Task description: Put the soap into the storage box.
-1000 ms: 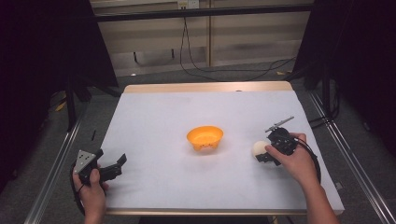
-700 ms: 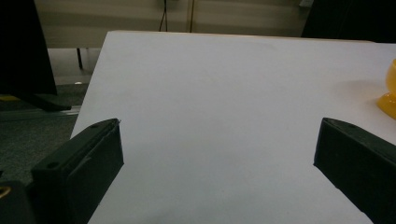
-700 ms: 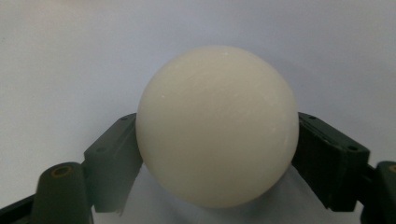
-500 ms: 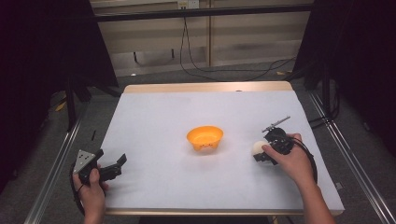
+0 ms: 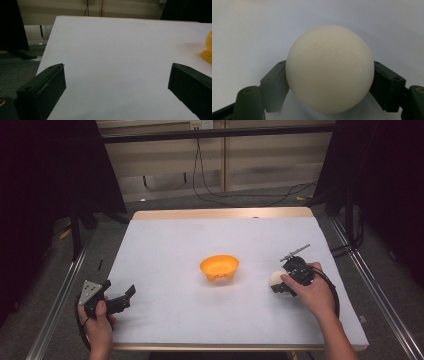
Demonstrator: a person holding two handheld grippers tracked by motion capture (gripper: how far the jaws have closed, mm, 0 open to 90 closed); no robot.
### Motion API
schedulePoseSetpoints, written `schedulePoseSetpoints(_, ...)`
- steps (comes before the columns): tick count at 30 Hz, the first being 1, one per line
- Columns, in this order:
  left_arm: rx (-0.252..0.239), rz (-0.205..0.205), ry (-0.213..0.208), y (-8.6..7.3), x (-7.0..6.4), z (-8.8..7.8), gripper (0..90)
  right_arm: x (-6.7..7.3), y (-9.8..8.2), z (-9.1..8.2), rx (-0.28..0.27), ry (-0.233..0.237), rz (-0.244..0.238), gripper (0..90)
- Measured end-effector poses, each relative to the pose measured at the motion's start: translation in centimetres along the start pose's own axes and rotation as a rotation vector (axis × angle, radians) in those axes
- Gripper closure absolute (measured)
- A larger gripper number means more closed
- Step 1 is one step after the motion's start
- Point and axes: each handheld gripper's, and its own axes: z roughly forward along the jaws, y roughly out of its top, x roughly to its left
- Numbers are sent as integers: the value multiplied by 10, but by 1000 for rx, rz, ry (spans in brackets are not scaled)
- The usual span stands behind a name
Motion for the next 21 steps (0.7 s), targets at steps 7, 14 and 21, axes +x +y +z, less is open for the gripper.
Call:
schedulePoseSetpoints(7, 5, 7, -2, 0, 1, 0, 12, 6, 8, -5, -17, 3, -10, 236)
schedulePoseSetpoints(14, 7, 9, -1, 0, 1, 0, 12, 12, 17, -11, -32, 16, -12, 236)
schedulePoseSetpoints(21, 8, 10, -2, 0, 1, 0, 12, 15, 24, -15, -41, 22, -19, 237)
